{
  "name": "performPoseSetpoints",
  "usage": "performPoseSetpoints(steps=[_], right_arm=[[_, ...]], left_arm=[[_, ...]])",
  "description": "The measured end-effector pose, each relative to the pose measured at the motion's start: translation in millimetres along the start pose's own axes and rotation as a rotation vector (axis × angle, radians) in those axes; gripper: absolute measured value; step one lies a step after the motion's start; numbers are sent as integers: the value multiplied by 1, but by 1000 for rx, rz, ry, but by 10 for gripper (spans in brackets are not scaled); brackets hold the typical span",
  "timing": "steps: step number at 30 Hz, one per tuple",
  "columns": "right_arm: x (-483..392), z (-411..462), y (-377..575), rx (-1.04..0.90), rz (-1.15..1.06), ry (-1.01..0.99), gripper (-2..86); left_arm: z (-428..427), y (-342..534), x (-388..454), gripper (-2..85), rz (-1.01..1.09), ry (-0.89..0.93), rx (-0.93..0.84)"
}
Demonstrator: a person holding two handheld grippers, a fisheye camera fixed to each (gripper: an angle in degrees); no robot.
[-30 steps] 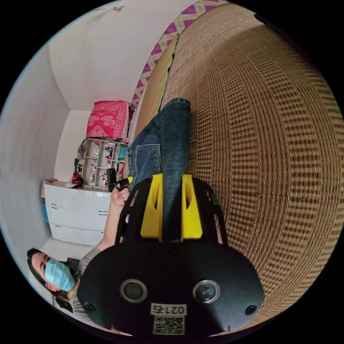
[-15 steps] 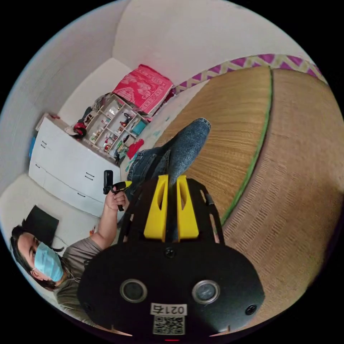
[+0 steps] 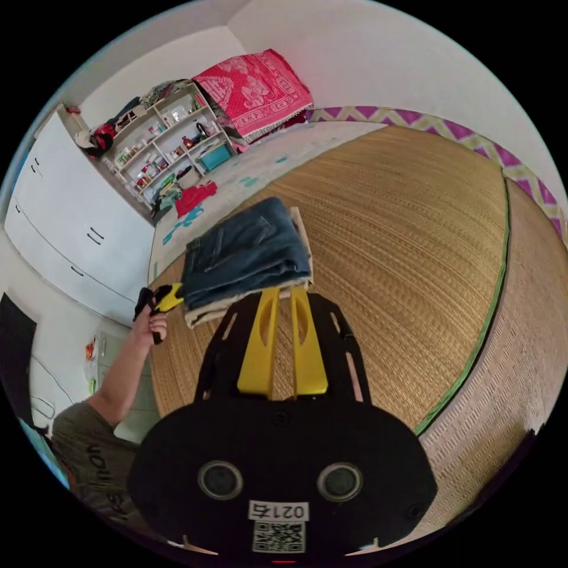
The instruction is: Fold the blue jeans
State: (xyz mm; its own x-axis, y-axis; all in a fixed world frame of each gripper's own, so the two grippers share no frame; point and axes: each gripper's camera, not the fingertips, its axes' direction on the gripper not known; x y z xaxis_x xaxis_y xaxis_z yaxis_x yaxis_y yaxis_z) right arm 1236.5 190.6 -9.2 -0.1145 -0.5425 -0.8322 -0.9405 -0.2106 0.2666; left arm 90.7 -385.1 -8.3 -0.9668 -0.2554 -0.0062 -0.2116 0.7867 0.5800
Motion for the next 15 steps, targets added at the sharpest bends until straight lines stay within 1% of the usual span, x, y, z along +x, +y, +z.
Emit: performPoseSetpoints(steps=[1,2,4,5,7,8,10,11,12,13,14,15], right_arm=[[3,1,47,-17,-11,36,9],[6,0,71,-24,-13,53,6],[17,-10,171,-33,-13,77,-2],[20,-14,197,-36,-8,72,-3],[32,-35,304,8,20,24,-5],[35,-40,331,25,32,9,-5],[48,-61,443,125,83,-89,-6],[53,-64,472,155,103,-116,-6],[63,-70,528,216,151,-178,-6],[74,-73,583,290,192,-255,-6],[80,-73,609,332,208,-298,-6],[92,-70,657,401,237,-379,-6]], left_arm=[[-7,20,17,28,39,36,3],[-7,30,25,19,59,49,-9],[6,81,71,-3,180,99,-86],[13,96,83,-5,209,105,-117],[53,161,128,-8,332,163,-245],[65,179,138,-8,356,183,-278],[122,253,169,-9,431,296,-415],[139,271,173,-9,431,328,-454],[175,306,178,-9,407,403,-541],[216,342,180,-9,357,523,-635],[236,361,182,-9,329,587,-684],[276,397,187,-9,284,681,-780]])
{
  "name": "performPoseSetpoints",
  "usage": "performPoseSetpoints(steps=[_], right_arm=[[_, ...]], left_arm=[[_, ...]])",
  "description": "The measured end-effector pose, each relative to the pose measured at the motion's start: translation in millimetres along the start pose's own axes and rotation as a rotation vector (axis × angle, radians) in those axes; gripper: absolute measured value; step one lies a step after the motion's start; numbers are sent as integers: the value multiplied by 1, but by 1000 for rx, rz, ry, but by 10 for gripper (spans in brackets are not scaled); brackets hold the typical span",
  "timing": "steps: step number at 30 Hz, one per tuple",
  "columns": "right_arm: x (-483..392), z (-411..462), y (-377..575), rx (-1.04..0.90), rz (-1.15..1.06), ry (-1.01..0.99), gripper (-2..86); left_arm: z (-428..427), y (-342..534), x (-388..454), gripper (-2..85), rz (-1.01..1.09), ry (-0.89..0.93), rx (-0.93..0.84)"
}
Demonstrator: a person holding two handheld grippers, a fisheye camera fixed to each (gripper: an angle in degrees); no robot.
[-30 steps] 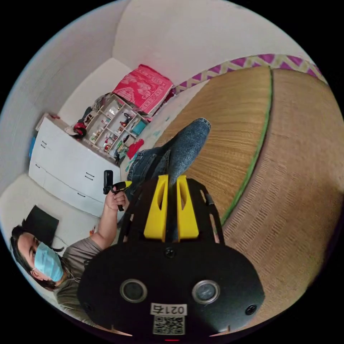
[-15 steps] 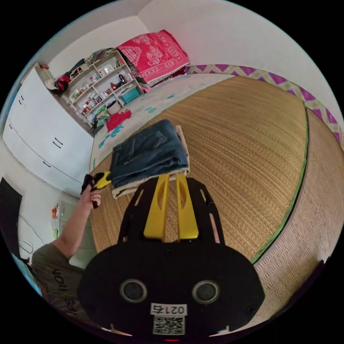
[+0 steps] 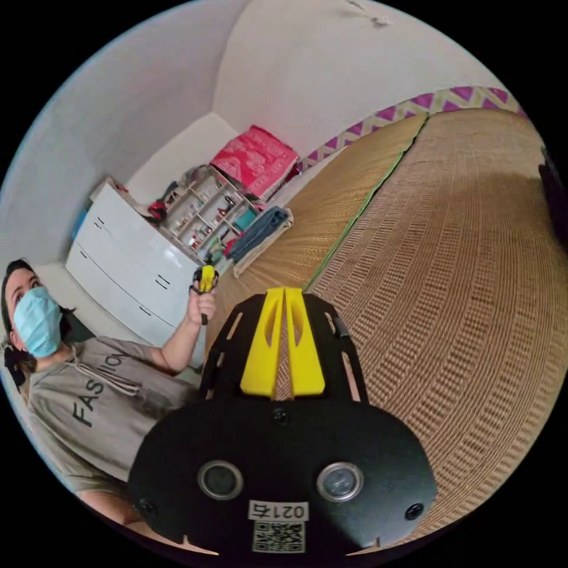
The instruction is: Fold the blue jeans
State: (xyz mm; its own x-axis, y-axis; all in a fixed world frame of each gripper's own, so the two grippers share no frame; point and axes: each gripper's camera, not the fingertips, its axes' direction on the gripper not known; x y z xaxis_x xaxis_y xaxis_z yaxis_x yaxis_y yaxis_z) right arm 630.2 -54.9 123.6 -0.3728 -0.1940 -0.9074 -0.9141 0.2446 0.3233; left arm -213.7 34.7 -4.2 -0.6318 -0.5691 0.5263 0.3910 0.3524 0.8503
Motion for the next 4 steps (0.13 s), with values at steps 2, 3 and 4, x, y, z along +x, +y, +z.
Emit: performPoseSetpoints(steps=[2,3,4], right_arm=[[31,-18,52,44,35,-124,-6],[50,-20,80,46,57,-178,-6],[65,-18,106,50,57,-226,-6]], left_arm=[[63,4,-25,-9,-7,83,-69],[100,8,-41,-9,-14,107,-120],[130,14,-59,-9,-29,119,-154]])
